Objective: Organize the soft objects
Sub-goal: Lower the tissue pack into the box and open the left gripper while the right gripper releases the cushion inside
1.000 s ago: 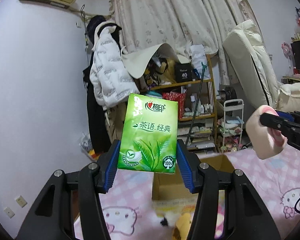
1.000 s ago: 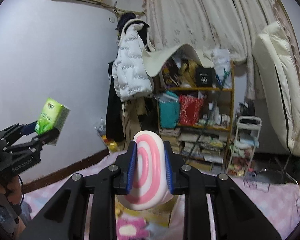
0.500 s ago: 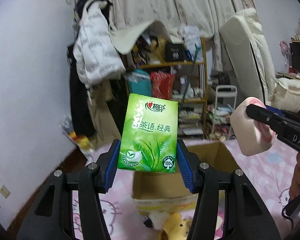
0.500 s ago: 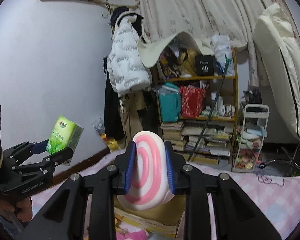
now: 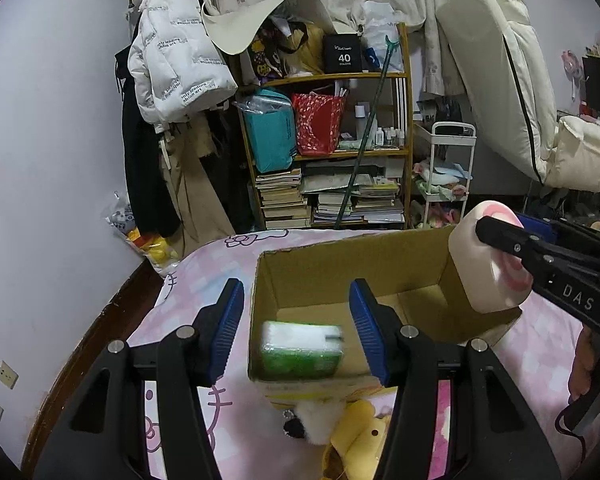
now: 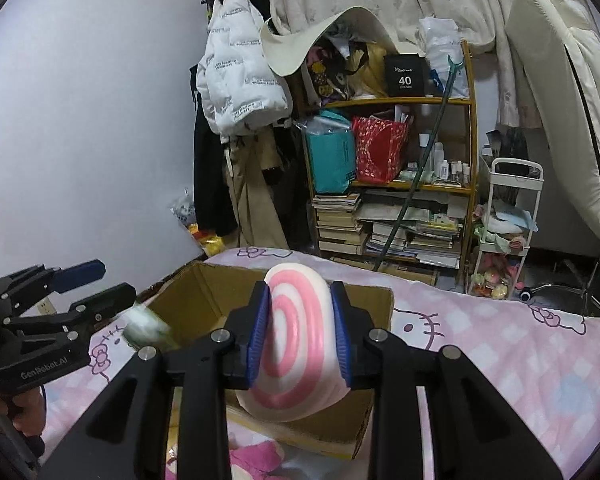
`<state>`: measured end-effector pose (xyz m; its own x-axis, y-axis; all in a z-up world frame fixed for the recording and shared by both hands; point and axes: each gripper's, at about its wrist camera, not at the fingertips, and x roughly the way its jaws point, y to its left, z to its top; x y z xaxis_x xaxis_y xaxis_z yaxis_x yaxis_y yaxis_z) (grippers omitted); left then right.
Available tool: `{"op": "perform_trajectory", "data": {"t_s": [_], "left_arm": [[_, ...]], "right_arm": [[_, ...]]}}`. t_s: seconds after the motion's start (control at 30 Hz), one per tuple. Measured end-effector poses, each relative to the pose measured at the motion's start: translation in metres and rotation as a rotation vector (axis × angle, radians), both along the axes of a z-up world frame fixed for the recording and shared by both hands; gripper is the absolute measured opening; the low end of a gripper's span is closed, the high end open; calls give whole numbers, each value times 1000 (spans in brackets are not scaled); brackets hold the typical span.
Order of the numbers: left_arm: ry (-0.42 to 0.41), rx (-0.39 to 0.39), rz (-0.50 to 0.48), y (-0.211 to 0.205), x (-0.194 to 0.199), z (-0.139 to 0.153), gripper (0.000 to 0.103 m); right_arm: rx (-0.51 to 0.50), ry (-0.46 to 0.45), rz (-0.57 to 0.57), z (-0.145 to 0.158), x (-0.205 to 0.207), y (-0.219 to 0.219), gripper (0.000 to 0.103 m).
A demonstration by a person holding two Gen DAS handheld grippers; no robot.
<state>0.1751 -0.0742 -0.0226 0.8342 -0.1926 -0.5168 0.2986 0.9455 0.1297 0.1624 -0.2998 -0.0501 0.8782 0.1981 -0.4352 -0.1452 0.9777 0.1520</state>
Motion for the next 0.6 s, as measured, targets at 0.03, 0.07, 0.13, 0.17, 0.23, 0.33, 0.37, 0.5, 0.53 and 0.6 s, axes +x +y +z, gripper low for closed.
{"op": "perform_trajectory", "data": {"t_s": [0.03,0.07,0.13,0.17,0.23,0.33,0.37,0.5,0.53,0.6], "left_arm": [[4,1,0,0,0,-1,54],[8,2,2,0,1,-2,54],[18,3,8,0,2,-5,56],[25,4,11,0,2,-6,57],[32,5,17,1,1,-7,63],[33,3,26,4,-3,-7,78],[27,1,31,6,-6,-6,79],[16,0,51,10,-14,1,85],[16,-2,55,11,-15,2,89],[9,-16,68,16,-22,6,94]], "right_arm": [[-9,3,2,-1,0,1,33],[-11,6,5,-1,1,1,35],[-11,13,4,-3,1,0,36],[-10,16,3,-3,2,0,37],[-10,25,5,-4,2,0,39],[-8,34,1,-5,0,-2,50],[-2,30,-3,-3,-1,-2,59],[27,23,-9,3,-9,-6,69],[28,25,-11,4,-11,-6,72],[24,18,-16,7,-19,-5,84]]}}
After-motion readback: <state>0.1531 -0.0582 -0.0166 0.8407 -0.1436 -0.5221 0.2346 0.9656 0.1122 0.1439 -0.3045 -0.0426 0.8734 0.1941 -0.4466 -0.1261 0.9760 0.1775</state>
